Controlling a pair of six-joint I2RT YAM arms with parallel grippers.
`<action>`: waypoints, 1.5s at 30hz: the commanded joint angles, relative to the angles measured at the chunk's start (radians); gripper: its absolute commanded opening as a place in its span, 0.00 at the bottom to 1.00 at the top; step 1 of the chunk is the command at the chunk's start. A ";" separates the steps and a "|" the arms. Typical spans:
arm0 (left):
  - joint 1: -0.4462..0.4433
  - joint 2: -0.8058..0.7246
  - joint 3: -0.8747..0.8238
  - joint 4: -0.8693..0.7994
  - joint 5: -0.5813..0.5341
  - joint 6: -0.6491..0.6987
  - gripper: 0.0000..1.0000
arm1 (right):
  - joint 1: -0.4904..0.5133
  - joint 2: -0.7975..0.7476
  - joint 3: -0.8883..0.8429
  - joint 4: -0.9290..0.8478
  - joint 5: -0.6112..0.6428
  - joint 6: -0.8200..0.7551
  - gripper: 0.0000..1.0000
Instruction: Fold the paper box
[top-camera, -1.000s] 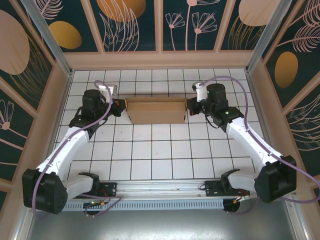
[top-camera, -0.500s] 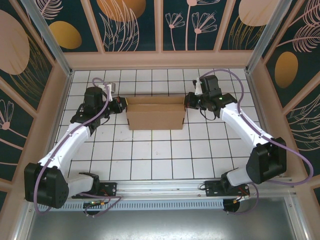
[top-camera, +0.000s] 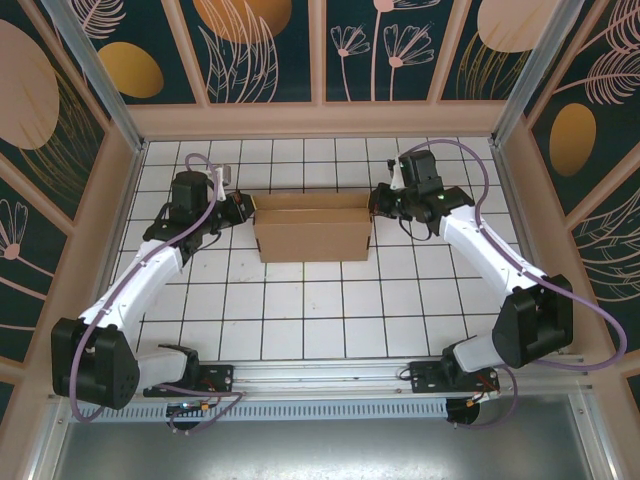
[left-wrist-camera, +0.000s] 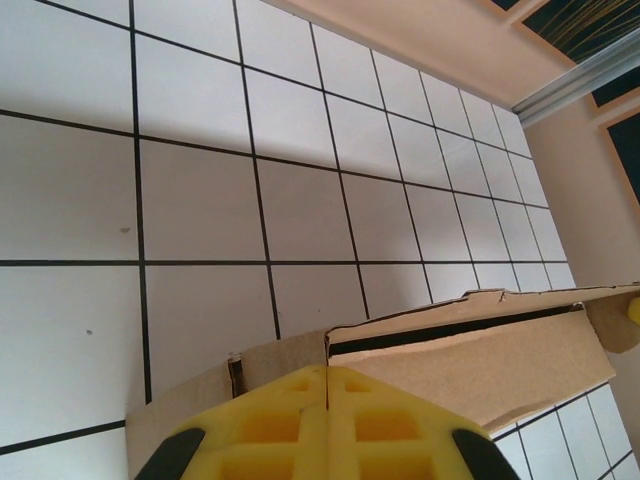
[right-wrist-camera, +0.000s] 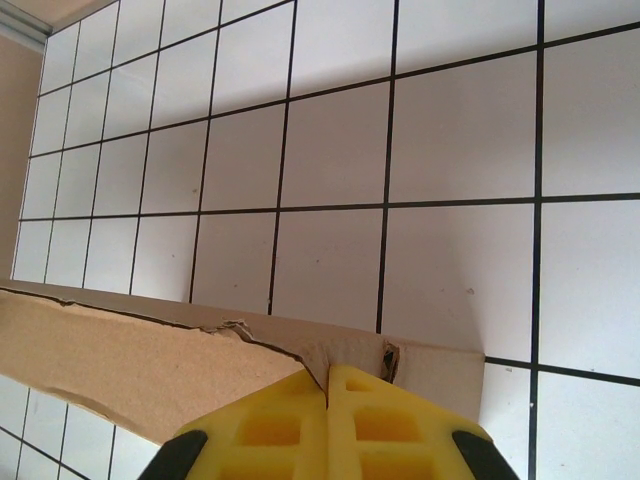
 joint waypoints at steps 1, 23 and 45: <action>-0.011 -0.025 0.020 -0.046 -0.028 0.074 0.00 | 0.021 -0.015 -0.020 -0.004 0.017 -0.017 0.00; -0.011 -0.088 -0.146 0.014 -0.059 0.082 0.00 | 0.086 -0.176 -0.286 0.212 0.164 -0.032 0.00; -0.013 -0.132 -0.301 0.111 -0.123 0.015 0.00 | 0.177 -0.281 -0.605 0.544 0.323 -0.122 0.00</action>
